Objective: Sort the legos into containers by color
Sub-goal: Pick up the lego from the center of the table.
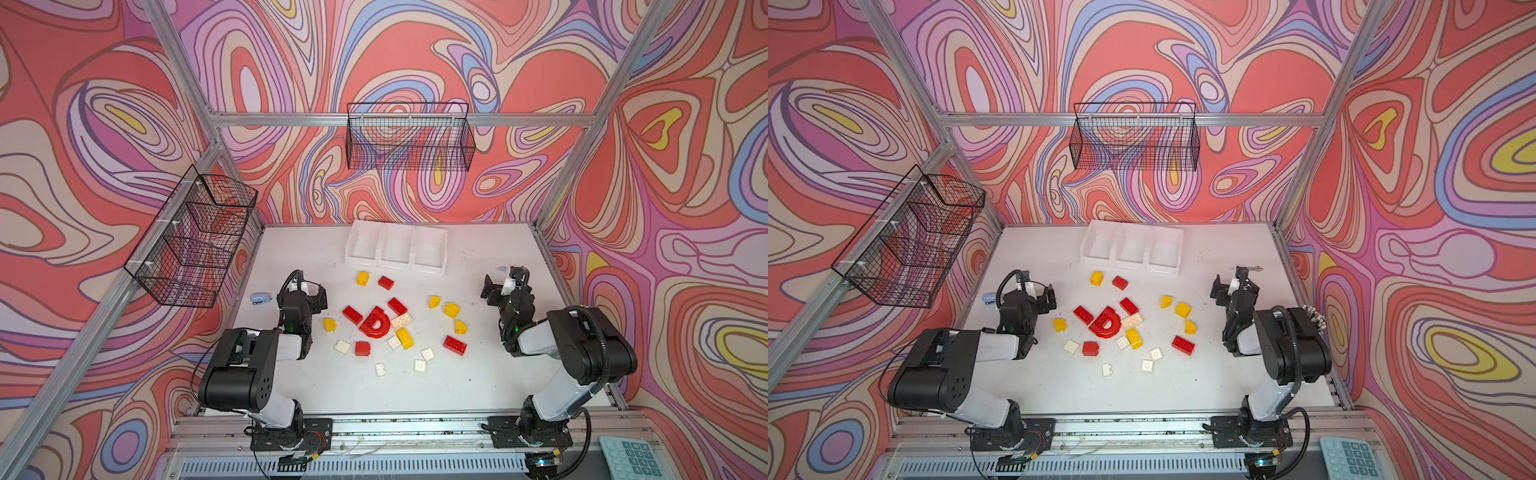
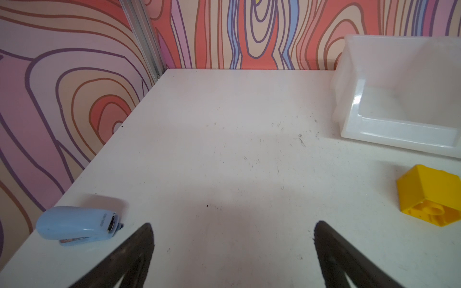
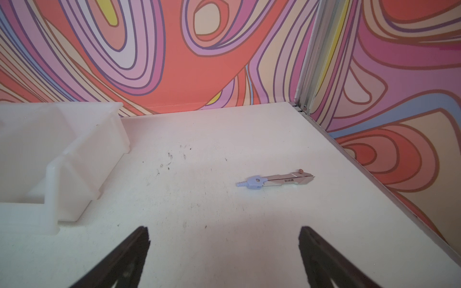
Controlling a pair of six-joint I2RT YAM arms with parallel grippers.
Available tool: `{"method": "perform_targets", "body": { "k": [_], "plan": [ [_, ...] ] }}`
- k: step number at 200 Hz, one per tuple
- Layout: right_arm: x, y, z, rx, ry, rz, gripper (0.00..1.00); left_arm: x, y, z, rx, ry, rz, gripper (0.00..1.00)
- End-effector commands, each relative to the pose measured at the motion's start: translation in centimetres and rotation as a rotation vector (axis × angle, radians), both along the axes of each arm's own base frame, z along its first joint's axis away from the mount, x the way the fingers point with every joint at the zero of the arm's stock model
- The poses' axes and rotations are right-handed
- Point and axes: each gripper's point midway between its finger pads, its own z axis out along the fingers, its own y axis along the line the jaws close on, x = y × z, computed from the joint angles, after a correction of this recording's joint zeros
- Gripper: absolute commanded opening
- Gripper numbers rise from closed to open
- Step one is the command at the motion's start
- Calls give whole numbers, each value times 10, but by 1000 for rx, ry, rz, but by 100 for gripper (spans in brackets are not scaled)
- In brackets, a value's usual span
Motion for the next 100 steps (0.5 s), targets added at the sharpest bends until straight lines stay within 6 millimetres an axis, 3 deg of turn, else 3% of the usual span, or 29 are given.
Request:
{"method": "perform_targets", "body": {
  "k": [1, 73, 100],
  "plan": [
    [3, 3, -1, -10, 4, 14, 98, -1, 1, -4, 5, 13, 2, 100],
    [2, 5, 1, -12, -1, 21, 98, -1, 0, -2, 5, 8, -2, 100],
    [3, 7, 23, -19, 5, 31, 98, -1, 2, 10, 7, 41, 9, 100]
  ]
}}
